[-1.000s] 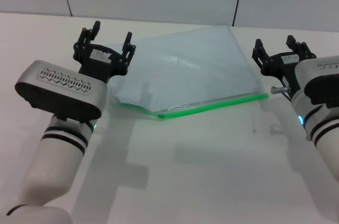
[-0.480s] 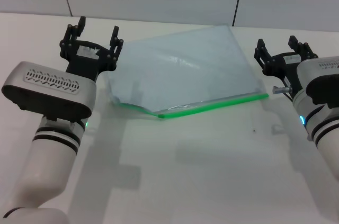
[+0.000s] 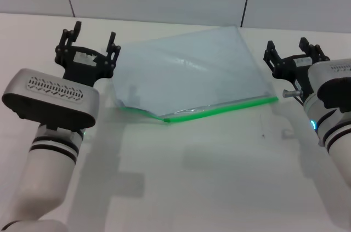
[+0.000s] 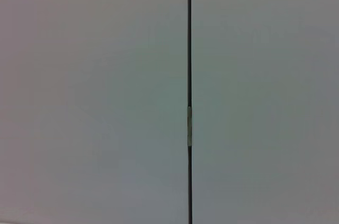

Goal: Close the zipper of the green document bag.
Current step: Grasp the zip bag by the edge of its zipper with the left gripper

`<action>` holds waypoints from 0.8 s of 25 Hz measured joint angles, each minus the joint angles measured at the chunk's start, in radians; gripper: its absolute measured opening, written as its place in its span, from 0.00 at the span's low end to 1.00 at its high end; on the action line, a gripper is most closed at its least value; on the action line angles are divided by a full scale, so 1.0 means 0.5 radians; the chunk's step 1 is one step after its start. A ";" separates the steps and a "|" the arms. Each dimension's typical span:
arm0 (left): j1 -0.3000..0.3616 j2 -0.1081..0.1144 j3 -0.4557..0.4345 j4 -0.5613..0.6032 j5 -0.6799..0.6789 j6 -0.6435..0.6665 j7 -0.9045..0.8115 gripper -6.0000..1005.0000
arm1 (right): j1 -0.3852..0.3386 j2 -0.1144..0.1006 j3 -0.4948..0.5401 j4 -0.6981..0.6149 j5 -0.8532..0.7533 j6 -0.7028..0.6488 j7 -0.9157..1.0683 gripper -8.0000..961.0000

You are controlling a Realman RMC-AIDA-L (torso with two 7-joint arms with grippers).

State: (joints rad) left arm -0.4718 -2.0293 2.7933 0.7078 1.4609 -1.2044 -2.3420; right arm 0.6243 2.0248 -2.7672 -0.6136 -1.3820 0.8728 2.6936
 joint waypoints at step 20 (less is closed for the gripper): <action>0.130 0.005 0.032 0.230 -0.281 -0.225 1.394 0.70 | -0.003 0.000 0.000 0.026 0.010 0.000 0.000 0.79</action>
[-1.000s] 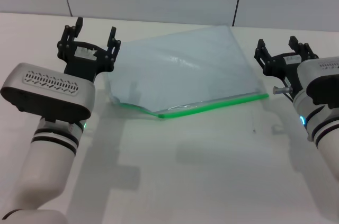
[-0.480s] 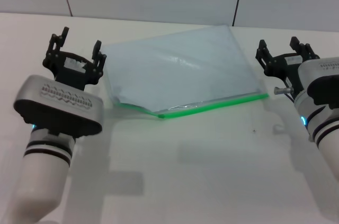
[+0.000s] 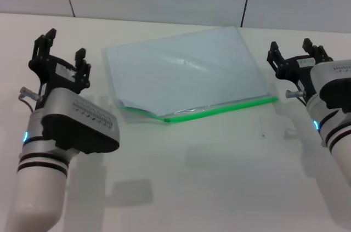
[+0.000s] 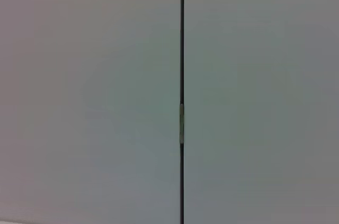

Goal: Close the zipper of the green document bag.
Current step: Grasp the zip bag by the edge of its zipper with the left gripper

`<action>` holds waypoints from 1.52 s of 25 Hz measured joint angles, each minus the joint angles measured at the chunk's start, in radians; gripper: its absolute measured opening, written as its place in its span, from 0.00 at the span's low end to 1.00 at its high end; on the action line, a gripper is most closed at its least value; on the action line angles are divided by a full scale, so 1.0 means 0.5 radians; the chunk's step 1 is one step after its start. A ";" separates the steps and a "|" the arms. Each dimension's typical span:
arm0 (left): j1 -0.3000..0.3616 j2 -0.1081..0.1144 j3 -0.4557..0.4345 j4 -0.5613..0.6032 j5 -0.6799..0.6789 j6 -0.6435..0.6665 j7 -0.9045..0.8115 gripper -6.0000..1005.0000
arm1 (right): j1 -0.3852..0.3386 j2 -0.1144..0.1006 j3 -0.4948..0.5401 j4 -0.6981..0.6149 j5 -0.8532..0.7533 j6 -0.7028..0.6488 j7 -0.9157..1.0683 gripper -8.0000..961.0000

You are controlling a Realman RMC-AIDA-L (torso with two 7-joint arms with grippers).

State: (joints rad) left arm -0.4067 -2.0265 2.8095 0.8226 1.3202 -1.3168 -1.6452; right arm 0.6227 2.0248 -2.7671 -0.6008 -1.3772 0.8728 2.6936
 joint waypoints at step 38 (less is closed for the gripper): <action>-0.062 0.003 0.099 0.002 -0.363 0.547 0.988 0.70 | 0.000 0.000 0.006 0.027 0.009 -0.031 0.000 0.79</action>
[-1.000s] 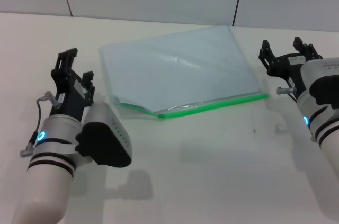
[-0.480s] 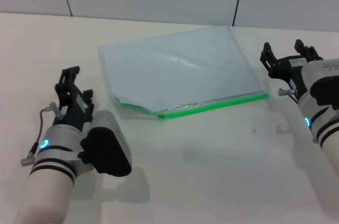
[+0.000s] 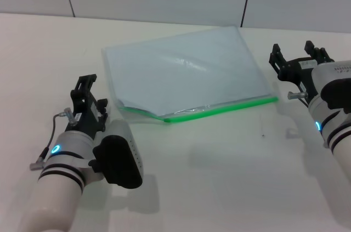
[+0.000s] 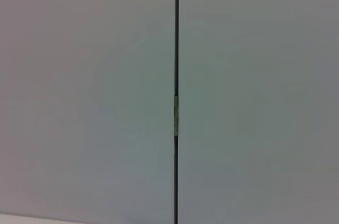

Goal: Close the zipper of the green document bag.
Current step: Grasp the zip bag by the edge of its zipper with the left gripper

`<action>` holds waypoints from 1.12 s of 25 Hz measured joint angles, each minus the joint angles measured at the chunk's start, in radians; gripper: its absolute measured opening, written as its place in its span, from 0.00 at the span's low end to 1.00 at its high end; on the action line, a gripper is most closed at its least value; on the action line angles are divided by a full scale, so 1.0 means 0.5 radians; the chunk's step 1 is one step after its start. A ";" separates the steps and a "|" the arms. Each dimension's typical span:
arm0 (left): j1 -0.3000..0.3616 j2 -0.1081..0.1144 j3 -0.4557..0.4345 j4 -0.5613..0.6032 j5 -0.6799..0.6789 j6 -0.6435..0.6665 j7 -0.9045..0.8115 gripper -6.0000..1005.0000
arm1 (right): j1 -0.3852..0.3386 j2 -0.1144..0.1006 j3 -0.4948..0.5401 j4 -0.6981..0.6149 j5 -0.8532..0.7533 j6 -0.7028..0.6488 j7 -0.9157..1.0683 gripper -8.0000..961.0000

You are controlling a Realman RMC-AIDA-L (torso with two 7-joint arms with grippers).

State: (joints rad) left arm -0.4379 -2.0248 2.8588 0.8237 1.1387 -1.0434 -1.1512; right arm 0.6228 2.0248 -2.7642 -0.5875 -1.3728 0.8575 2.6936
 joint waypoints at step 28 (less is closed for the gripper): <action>-0.001 -0.003 0.000 0.003 0.020 0.089 0.078 0.70 | -0.004 0.000 0.003 0.000 0.000 0.000 0.000 0.79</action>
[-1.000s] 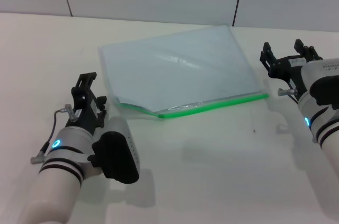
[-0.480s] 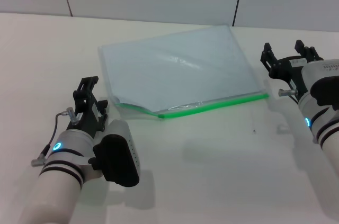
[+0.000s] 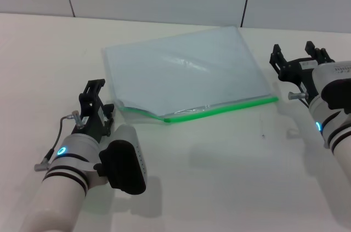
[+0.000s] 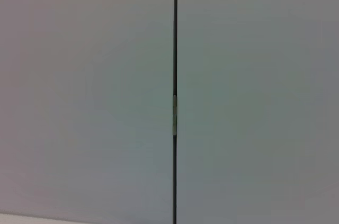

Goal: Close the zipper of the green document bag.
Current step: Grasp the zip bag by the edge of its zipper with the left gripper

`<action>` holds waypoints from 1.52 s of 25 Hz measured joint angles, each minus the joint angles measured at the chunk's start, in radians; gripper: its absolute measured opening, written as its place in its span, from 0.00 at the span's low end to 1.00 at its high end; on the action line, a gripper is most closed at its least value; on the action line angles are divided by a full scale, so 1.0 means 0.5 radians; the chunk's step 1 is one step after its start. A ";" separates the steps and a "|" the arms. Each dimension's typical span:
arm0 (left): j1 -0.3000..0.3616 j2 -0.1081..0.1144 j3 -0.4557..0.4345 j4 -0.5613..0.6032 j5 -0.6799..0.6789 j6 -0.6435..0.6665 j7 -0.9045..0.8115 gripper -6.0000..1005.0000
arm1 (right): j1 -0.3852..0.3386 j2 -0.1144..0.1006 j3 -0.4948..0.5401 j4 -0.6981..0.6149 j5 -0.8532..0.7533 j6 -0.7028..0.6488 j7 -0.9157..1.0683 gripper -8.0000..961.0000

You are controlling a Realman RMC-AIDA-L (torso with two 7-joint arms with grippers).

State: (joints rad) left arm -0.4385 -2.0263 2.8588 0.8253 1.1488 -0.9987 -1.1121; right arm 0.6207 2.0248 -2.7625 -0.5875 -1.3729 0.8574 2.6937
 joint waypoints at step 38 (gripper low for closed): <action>-0.018 0.003 0.000 0.000 0.066 0.135 0.059 0.70 | 0.001 0.000 0.021 0.000 0.000 0.000 0.000 0.79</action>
State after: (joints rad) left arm -0.4477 -2.0247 2.8590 0.8254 1.1820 -0.9313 -1.0825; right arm 0.6213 2.0248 -2.7519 -0.5875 -1.3729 0.8575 2.6936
